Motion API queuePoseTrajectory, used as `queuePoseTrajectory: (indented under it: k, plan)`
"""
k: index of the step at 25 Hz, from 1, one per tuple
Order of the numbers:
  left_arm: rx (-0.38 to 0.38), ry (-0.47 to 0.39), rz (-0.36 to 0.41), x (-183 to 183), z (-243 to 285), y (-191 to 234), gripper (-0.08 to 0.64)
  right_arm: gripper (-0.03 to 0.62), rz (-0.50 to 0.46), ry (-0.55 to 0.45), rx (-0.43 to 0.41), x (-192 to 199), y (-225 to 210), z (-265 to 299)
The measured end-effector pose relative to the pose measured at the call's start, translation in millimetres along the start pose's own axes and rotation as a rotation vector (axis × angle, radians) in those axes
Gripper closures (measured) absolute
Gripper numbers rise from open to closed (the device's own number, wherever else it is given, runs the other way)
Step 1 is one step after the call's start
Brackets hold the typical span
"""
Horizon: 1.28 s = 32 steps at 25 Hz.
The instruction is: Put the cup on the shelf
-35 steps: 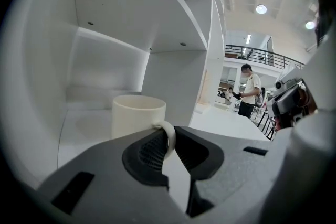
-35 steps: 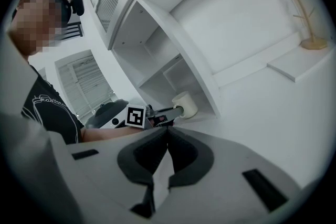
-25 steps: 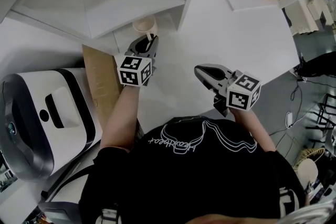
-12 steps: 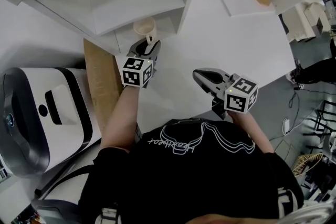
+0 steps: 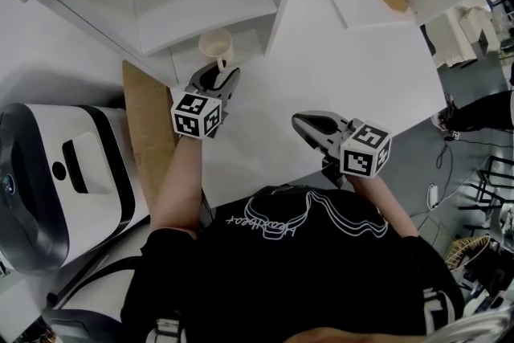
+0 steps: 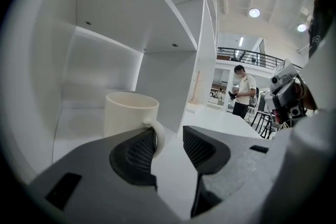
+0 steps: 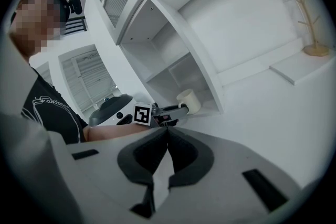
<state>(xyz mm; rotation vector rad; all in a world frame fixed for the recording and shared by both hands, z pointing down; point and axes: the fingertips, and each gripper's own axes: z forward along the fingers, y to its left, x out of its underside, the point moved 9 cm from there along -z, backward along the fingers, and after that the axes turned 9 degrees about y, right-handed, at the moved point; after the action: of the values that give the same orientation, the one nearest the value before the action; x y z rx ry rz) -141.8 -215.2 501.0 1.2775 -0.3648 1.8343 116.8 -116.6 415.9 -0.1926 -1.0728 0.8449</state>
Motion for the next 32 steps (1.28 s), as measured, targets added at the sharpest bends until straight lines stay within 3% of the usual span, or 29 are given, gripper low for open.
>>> queuePoseTrajectory:
  k: [4,11,16,24,32]
  plan:
    - [0.001,0.005,0.029,4.5,-1.8,3.0,0.414,0.586,0.003,0.017,-0.003,4.5,-2.8,3.2]
    - [-0.065,-0.013,-0.048,17.3,-19.2,7.4,0.413,0.586,-0.005,0.029,-0.022,7.2,-4.1,8.1]
    - [-0.147,0.031,-0.094,1.5,-49.7,-11.6,0.414,0.586,-0.04,0.004,-0.042,-4.2,0.2,3.2]
    - [-0.009,-0.039,-0.171,-47.8,-115.0,-85.7,0.429,0.586,-0.133,-0.078,-0.107,-36.7,26.7,-11.9]
    - [0.076,-0.175,-0.17,-80.8,-167.9,-153.2,0.525,0.586,-0.221,-0.161,-0.194,-61.6,56.0,-27.9]
